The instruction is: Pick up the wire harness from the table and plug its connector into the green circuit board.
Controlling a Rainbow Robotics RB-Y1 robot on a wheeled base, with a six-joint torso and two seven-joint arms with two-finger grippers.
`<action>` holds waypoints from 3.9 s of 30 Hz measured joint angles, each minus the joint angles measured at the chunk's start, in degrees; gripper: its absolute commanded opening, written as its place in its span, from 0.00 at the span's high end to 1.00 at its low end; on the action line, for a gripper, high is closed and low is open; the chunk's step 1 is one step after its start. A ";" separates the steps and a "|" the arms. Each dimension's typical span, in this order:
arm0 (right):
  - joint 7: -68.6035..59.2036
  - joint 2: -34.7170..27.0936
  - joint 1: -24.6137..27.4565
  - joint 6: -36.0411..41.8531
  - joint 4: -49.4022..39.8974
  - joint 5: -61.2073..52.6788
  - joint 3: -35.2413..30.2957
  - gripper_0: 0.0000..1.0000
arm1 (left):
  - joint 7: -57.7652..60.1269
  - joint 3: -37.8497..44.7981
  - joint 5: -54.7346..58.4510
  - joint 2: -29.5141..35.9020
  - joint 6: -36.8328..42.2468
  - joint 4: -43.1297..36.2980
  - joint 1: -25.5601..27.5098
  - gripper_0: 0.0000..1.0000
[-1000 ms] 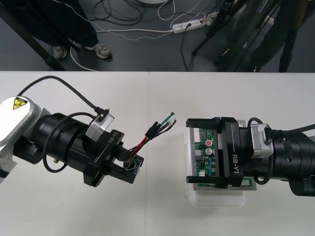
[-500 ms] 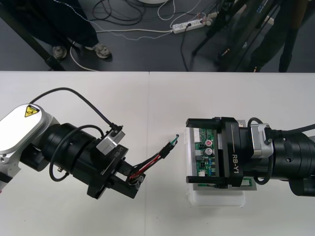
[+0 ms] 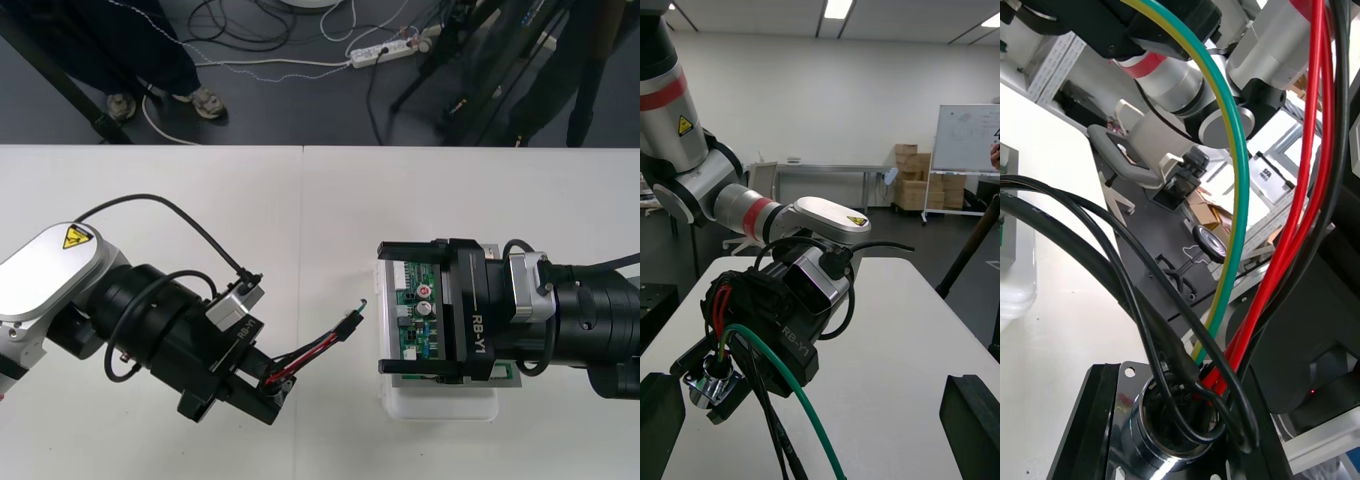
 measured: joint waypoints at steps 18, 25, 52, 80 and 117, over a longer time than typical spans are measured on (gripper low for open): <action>-5.22 -2.72 -2.14 -0.34 -1.71 0.02 -3.21 0.00 | 1.38 -0.55 -0.12 0.02 0.00 0.06 0.02 1.00; -6.92 -4.53 -5.24 -3.38 1.95 -2.94 -3.36 0.00 | 1.39 -0.55 -0.12 0.03 0.00 0.06 0.03 1.00; -7.97 -5.47 -13.79 -9.60 10.49 -8.11 -3.41 0.00 | 1.53 -0.56 0.59 0.04 0.00 0.09 0.09 1.00; -6.92 -7.10 -21.57 -9.62 18.44 -13.10 9.78 0.00 | 1.56 -0.56 1.15 0.07 0.00 0.11 0.12 1.00; -1.32 -8.74 -23.71 -9.62 18.43 -16.22 17.76 0.00 | 1.60 -0.57 1.45 0.07 0.00 0.12 0.13 1.00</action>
